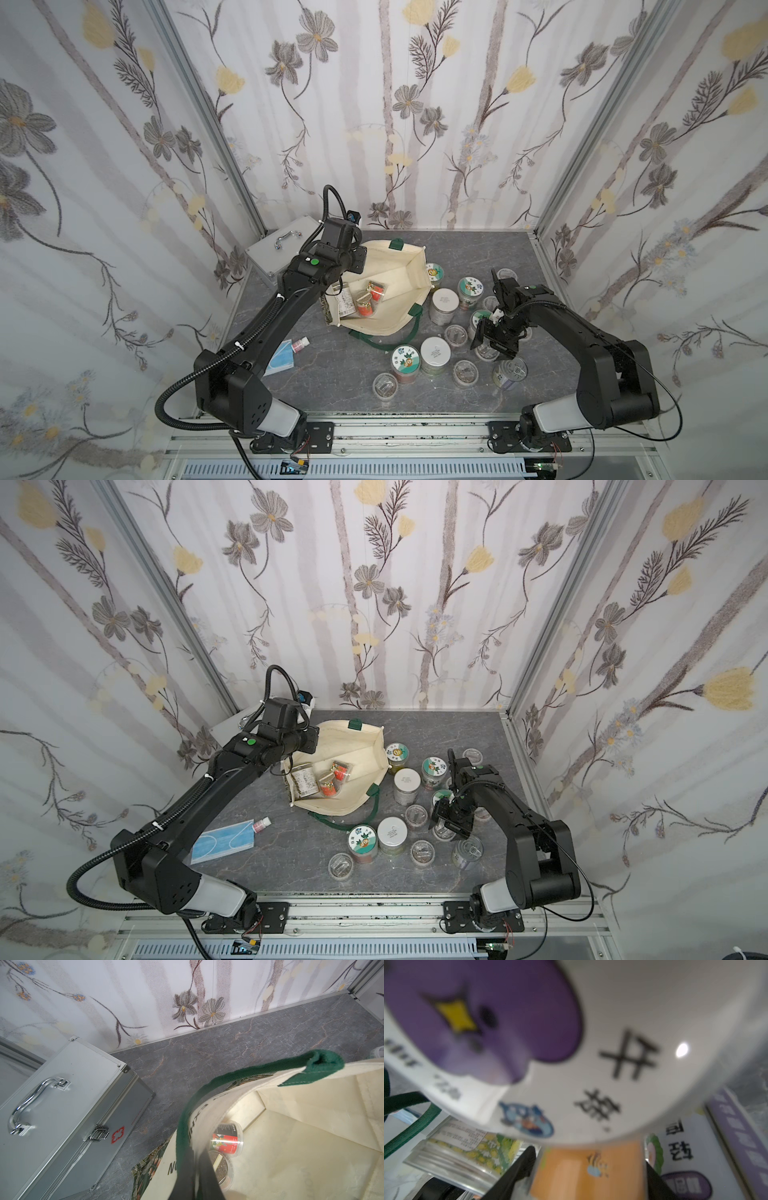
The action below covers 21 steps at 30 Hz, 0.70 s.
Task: Take out the seed jars from the canvas bag
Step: Place the seed jar at the center of the board.
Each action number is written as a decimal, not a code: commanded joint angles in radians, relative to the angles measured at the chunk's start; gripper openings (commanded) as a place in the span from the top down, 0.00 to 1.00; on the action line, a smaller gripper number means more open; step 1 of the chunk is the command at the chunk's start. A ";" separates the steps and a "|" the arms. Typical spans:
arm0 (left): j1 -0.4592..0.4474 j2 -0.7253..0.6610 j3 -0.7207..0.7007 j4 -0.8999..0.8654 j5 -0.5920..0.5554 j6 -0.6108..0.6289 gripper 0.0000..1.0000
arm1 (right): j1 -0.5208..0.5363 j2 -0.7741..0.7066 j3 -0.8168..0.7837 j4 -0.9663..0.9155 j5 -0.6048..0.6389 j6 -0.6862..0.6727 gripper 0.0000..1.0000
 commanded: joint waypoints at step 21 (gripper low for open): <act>0.000 -0.059 -0.021 0.064 0.057 -0.007 1.00 | 0.195 -0.211 0.360 0.126 -0.011 -0.022 0.09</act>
